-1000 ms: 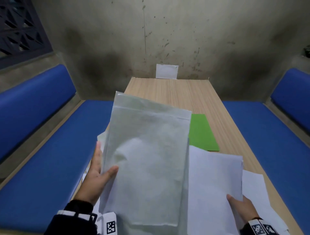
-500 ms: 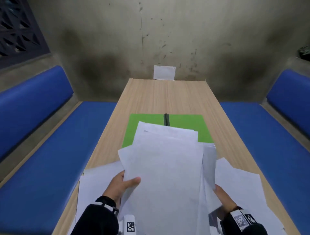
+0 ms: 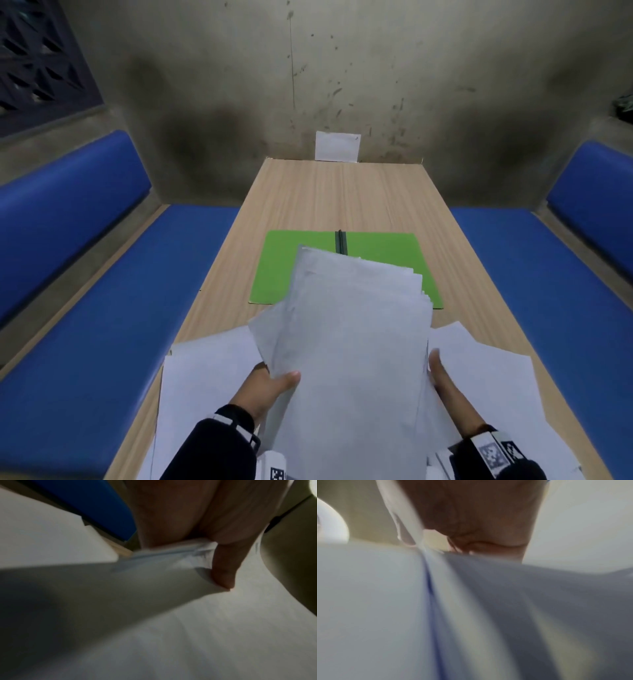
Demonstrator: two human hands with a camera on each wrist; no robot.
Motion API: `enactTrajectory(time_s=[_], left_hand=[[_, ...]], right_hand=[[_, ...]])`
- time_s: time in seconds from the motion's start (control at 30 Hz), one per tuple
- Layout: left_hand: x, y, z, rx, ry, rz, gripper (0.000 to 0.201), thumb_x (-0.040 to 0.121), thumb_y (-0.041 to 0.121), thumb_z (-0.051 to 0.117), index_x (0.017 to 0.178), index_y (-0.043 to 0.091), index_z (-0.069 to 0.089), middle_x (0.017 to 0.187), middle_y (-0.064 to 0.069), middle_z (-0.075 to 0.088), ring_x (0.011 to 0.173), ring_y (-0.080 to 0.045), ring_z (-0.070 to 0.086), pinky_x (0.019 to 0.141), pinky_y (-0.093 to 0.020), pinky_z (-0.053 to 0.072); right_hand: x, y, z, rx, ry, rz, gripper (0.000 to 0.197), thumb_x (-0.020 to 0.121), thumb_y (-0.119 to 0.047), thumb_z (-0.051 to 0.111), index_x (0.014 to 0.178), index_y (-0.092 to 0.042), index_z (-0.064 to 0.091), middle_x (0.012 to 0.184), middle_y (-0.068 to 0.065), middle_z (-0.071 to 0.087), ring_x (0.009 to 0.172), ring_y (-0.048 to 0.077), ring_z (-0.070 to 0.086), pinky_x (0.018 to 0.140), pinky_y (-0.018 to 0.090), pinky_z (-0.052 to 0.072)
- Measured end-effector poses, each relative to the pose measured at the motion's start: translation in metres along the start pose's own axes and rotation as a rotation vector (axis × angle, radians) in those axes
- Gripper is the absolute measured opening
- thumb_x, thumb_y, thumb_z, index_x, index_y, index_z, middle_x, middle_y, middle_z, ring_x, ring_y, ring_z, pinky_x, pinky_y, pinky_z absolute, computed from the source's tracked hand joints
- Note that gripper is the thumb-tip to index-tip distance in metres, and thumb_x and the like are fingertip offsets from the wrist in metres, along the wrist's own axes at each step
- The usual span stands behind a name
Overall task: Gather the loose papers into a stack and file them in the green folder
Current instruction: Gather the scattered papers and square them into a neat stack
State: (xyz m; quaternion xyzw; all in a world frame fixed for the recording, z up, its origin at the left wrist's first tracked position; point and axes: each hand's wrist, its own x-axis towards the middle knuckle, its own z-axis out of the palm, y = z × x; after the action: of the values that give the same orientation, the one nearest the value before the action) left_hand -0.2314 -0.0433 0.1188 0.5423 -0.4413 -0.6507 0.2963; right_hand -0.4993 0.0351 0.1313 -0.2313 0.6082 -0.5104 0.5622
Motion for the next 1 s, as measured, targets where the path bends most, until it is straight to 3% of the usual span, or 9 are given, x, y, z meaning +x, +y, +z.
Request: enactTrajectory(time_s=[0.07,0.13,0.2,0.27,0.4,0.47,0.57,0.7,1.0], left_hand=[[-0.005,0.010,0.001,0.039,0.098,0.084,0.066,0.043,0.044,0.086,0.095,0.010,0.065,0.098,-0.011,0.072,0.101,-0.031,0.066,0.097,-0.047,0.049],[-0.017,0.025,0.003,0.098,0.155,0.159,0.046,0.059,0.045,0.079,0.086,0.011,0.065,0.086,-0.005,0.074,0.093,-0.024,0.068,0.090,-0.041,0.054],[-0.032,0.043,0.006,0.129,0.197,0.228,0.026,0.069,0.037,0.077,0.070,0.014,0.065,0.060,0.007,0.071,0.072,-0.006,0.069,0.068,-0.018,0.054],[-0.049,0.060,0.004,0.149,0.202,0.289,0.019,0.068,0.031,0.077,0.063,0.021,0.063,0.048,0.017,0.065,0.060,0.006,0.062,0.068,-0.016,0.046],[-0.064,0.073,-0.003,0.239,0.111,0.375,0.065,0.030,0.068,0.079,0.069,0.021,0.057,0.053,0.011,0.061,0.054,-0.003,0.055,0.066,-0.024,0.045],[-0.065,0.078,-0.004,0.183,-0.002,0.475,0.061,0.041,0.051,0.084,0.093,0.028,0.063,0.079,0.024,0.073,0.075,0.010,0.064,0.075,-0.013,0.050],[-0.068,0.085,-0.002,0.076,-0.101,0.565,0.069,0.043,0.045,0.083,0.108,0.033,0.065,0.108,0.020,0.069,0.099,0.003,0.065,0.073,-0.005,0.048],[-0.070,0.091,-0.002,-0.071,-0.054,0.576,0.072,0.020,0.060,0.086,0.088,0.041,0.071,0.092,0.015,0.075,0.084,-0.003,0.071,0.063,-0.013,0.054],[-0.073,0.106,0.005,0.086,-0.059,0.880,0.056,0.064,0.066,0.066,0.116,0.048,0.055,0.119,0.008,0.066,0.107,-0.016,0.064,0.090,-0.021,0.051]], right_hand=[[-0.012,-0.019,0.005,-0.012,-0.171,-0.068,0.038,0.076,-0.052,0.061,0.101,-0.023,0.063,0.089,-0.015,0.075,0.077,-0.001,0.071,0.066,0.019,0.054],[-0.021,-0.036,0.013,-0.117,-0.197,-0.188,0.075,0.045,-0.053,0.083,0.105,-0.013,0.065,0.087,-0.010,0.077,0.079,0.003,0.072,0.062,0.014,0.055],[-0.021,-0.044,0.012,-0.176,-0.133,-0.289,0.063,0.050,-0.037,0.086,0.102,-0.008,0.066,0.078,-0.011,0.077,0.074,0.003,0.072,0.058,0.011,0.054],[-0.025,-0.054,0.013,-0.146,-0.107,-0.355,0.043,0.062,-0.020,0.081,0.101,-0.012,0.065,0.081,-0.013,0.077,0.074,0.002,0.071,0.060,0.012,0.054],[-0.031,-0.057,0.015,-0.185,-0.168,-0.428,0.074,0.039,-0.048,0.087,0.103,-0.016,0.067,0.100,0.000,0.075,0.093,0.012,0.070,0.076,0.022,0.057],[-0.031,-0.056,0.016,-0.157,-0.179,-0.424,0.082,0.032,-0.050,0.088,0.103,-0.016,0.068,0.100,0.000,0.075,0.094,0.012,0.070,0.078,0.023,0.056],[-0.032,-0.059,0.019,-0.161,-0.199,-0.476,0.056,0.045,-0.026,0.087,0.096,-0.014,0.069,0.090,-0.001,0.076,0.083,0.014,0.070,0.068,0.017,0.055],[-0.033,-0.063,0.027,-0.168,-0.205,-0.526,0.051,0.054,-0.020,0.080,0.103,-0.010,0.067,0.097,0.009,0.075,0.089,0.019,0.070,0.073,0.021,0.055],[-0.035,-0.074,0.057,-0.129,-0.260,-0.627,0.044,0.037,-0.033,0.090,0.077,-0.028,0.072,0.077,-0.008,0.074,0.071,0.000,0.066,0.065,0.009,0.051]])
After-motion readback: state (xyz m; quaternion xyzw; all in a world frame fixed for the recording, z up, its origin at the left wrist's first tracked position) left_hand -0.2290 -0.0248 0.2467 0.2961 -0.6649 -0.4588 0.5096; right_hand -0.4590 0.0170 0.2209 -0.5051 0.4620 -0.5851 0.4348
